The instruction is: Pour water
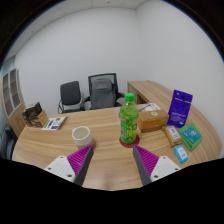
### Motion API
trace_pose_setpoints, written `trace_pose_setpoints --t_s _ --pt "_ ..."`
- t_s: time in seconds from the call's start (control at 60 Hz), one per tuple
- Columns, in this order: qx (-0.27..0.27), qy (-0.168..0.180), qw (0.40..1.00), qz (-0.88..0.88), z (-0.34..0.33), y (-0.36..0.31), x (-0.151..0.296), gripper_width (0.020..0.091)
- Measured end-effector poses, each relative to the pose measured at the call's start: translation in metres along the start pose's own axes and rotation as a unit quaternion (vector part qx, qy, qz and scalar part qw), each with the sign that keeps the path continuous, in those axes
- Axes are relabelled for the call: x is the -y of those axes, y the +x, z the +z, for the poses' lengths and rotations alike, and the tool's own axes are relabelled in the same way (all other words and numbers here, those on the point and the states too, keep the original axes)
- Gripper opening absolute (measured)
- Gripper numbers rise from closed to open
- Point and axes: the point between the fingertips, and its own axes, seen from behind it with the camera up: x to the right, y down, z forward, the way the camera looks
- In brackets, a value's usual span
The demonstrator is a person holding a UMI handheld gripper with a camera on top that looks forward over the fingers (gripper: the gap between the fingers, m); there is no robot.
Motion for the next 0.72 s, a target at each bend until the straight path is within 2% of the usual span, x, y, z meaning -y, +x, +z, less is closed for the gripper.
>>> trace_pose_setpoints --t_s 0.117,0.35,0.467,0.717 --pt "0.013 -0.013 1.000 -0.004 -0.041 -0.018 0.019 0.0809" --pt "0.054 0.012 0.998 -0.040 -0.092 -0.062 0.060 0.0810" --pt "0.067 0.024 0.996 -0.052 -0.103 -0.077 0.072 0.0807" --pt "0.076 0.025 0.995 -0.060 -0.110 -0.089 0.075 0.0807"
